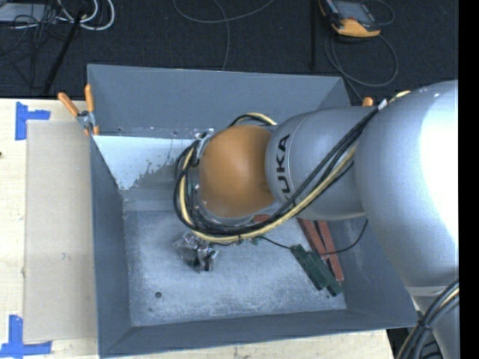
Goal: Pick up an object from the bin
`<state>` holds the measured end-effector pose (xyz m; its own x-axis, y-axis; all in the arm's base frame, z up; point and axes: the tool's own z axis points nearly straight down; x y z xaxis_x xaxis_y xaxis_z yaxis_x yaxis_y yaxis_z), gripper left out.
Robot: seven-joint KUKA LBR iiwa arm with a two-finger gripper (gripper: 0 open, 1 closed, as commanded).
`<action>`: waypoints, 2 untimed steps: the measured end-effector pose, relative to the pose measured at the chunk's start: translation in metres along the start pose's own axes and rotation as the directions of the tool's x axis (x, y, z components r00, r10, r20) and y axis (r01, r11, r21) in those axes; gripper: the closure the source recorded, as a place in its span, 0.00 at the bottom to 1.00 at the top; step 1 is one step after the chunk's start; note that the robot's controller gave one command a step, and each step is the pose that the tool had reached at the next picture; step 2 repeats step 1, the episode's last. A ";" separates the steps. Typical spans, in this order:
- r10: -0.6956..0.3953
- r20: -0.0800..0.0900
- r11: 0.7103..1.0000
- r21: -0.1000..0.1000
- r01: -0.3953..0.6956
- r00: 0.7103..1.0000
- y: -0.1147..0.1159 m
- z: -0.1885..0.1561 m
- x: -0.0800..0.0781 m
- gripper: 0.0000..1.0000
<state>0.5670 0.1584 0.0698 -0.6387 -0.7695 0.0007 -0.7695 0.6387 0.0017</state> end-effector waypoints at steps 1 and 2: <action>0.199 0.010 0.980 0.004 -0.199 0.980 0.002 -0.141 -0.005 1.00; 0.199 0.010 0.980 0.004 -0.199 0.980 0.002 -0.141 -0.005 1.00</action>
Offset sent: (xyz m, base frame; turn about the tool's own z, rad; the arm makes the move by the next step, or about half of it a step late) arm -0.0001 0.0052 0.1370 0.1985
